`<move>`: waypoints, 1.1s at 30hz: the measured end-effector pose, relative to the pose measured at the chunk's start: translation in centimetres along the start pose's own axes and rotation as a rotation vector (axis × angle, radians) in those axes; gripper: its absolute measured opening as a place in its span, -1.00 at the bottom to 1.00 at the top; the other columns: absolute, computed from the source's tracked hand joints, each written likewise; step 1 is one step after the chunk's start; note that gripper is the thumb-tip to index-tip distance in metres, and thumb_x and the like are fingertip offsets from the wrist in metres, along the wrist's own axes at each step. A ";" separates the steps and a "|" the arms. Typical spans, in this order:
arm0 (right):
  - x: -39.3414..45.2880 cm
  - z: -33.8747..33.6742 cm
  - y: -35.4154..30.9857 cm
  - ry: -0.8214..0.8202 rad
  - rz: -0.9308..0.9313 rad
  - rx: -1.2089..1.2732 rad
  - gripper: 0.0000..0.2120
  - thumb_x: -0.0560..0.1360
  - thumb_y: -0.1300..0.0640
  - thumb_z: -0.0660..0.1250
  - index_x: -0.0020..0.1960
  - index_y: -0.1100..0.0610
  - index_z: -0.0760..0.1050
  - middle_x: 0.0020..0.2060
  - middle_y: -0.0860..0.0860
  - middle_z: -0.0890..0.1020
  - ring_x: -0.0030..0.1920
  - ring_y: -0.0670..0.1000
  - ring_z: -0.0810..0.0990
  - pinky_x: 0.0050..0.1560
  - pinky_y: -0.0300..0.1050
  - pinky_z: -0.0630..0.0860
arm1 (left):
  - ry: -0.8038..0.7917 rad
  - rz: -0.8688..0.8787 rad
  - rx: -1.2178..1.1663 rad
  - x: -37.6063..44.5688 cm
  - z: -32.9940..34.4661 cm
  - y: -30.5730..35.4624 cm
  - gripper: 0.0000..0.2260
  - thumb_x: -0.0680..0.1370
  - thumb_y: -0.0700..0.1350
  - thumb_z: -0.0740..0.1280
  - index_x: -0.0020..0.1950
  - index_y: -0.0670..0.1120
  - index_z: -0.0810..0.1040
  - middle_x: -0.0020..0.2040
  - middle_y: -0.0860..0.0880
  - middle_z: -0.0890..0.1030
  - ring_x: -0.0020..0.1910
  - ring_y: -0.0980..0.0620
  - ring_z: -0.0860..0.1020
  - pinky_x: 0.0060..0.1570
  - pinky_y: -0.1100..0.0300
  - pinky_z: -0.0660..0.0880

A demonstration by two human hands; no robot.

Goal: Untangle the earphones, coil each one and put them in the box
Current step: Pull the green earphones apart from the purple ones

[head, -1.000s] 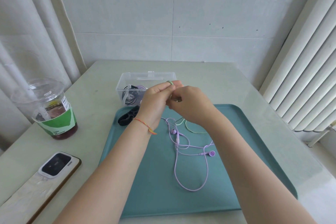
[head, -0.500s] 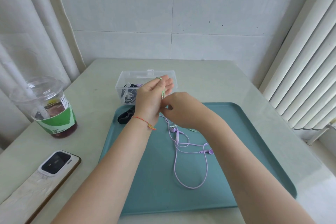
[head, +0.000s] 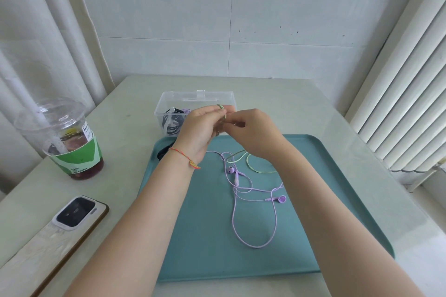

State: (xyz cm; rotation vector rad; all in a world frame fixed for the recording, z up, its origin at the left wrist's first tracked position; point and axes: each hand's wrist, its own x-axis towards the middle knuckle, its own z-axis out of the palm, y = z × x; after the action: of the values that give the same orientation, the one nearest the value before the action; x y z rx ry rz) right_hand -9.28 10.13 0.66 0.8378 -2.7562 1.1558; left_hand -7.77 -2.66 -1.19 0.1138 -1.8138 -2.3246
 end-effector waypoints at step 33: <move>0.2 -3.2 2.8 -0.046 0.137 -0.173 -0.80 0.46 0.24 0.24 -0.06 0.12 0.63 -0.28 -0.09 0.54 -0.28 -0.06 0.48 -0.36 -0.30 0.38 | -0.186 -0.308 -0.643 0.7 -1.2 0.4 -0.72 0.52 -0.13 0.16 -0.41 -0.05 0.36 -0.53 0.07 0.25 -0.60 0.13 0.23 -0.62 0.32 0.18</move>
State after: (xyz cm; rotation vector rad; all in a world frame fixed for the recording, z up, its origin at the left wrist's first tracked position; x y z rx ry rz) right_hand -11.33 13.79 1.22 0.6755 -2.9394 0.9075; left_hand -8.19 -4.08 -1.02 0.0872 -1.0782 -3.1041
